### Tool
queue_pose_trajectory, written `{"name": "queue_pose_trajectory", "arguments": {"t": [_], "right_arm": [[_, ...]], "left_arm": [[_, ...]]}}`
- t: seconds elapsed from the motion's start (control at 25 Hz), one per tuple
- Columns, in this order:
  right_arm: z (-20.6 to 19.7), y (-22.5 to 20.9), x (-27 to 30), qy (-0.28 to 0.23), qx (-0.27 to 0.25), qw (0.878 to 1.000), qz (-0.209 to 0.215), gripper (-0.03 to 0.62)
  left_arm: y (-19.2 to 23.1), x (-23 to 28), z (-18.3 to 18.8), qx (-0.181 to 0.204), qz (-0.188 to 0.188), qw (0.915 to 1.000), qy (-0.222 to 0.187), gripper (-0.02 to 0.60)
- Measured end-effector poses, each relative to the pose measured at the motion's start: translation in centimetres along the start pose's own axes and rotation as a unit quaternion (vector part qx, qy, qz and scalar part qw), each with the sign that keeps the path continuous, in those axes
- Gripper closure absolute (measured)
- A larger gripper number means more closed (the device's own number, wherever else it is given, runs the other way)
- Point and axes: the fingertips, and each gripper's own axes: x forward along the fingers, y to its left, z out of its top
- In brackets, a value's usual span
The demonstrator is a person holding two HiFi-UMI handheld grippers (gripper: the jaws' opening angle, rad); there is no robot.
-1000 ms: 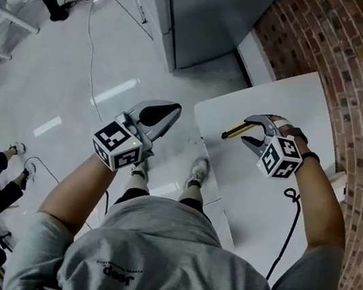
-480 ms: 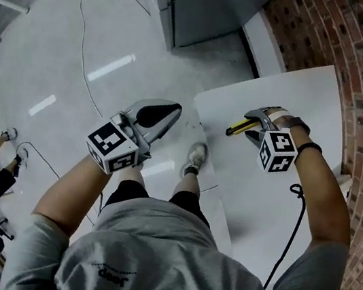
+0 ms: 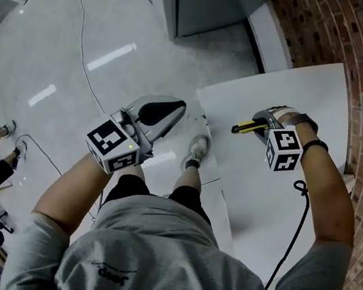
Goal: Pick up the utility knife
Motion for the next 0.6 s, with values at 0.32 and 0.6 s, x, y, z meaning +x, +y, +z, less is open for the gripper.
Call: {"name": "queue_pose_trajectory", "arguments": {"t": [0.32, 0.6], "right_arm": [[0.8, -0.7, -3.9, -0.036, 0.090, 0.994, -0.046, 0.468], [2.8, -1.7, -9.6, -0.082, 0.161, 0.979, -0.095, 0.468]], "left_arm": [[-1.2, -1.9, 2.6, 0.026, 0.003, 0.9996, -0.013, 0.583], [-3.8, -3.9, 6.6, 0.054, 0.004, 0.9979, -0.037, 0.583]]}}
